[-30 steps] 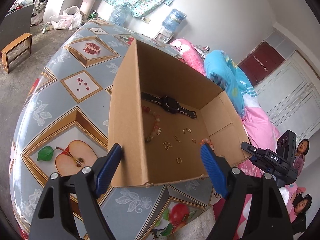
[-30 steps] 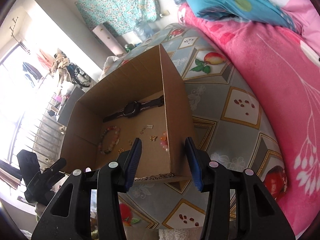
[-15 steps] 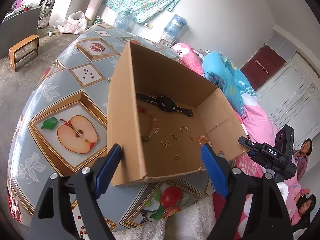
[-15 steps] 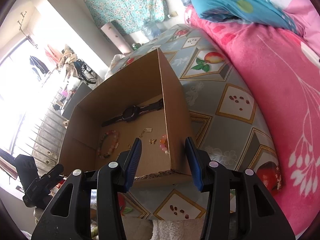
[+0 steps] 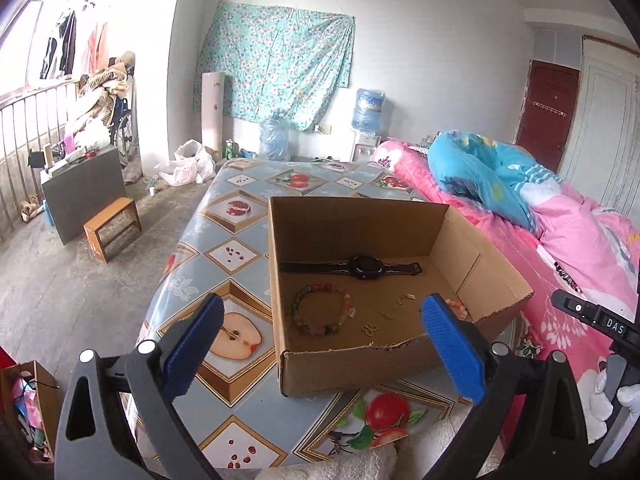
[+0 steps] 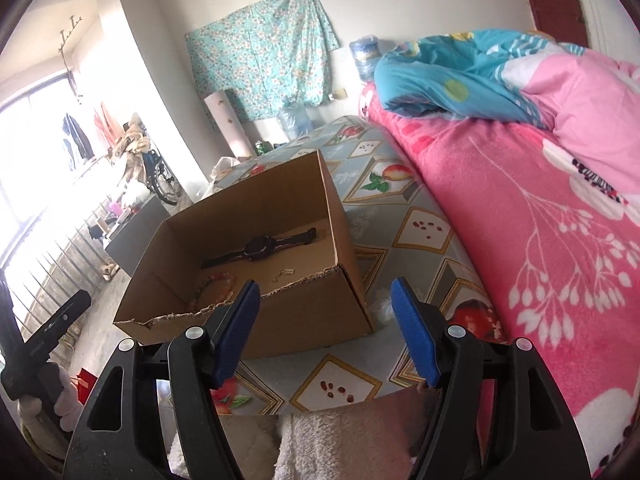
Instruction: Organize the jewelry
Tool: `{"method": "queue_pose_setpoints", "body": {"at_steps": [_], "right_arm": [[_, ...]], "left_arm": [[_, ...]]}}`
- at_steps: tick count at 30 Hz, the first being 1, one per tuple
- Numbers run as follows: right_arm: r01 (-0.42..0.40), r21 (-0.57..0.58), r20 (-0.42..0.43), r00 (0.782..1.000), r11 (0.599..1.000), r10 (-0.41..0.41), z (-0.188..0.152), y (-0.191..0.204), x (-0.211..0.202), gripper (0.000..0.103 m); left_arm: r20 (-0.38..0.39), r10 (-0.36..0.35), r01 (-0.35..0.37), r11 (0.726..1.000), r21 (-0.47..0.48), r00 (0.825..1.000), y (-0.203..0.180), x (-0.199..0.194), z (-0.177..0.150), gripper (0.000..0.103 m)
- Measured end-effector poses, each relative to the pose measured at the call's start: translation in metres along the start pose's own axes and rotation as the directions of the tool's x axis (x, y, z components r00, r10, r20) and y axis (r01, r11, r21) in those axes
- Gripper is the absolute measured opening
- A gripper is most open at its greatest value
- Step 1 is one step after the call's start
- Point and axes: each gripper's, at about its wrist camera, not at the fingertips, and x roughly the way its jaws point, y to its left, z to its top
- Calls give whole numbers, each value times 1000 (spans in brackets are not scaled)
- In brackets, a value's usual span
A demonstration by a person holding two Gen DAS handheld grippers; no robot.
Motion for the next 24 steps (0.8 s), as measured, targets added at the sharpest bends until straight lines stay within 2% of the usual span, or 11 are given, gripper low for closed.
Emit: {"method": "queue_pose_setpoints", "body": {"at_steps": [2,5,8,12,17,24], "right_arm": [[15,-53,36,999,998,-13,-1,10,-11,76],[20,-94,86,996,995,-12,-3,19,-22,85],[37,-120,95,995,992,-26,-6,25,-22,91],[37,-123,51,998,992,-31,-16,30,-13,94],[57,-132,-26,998,990,-61,-30,37,3,94],[83,-144,-108,989,986,-99,-37,46,25,94]], "left_arm": [[12,-2,2,1000,29,1000,-13,-3,-2,97],[-21,-42,43,998,50,999,-31,1,-6,97],[-55,-47,51,996,69,997,-47,6,-13,97],[-97,-57,66,993,102,994,-61,12,-25,97],[-150,-10,24,995,95,989,-61,24,-36,97],[-180,46,-36,998,58,983,-54,35,-38,97]]}}
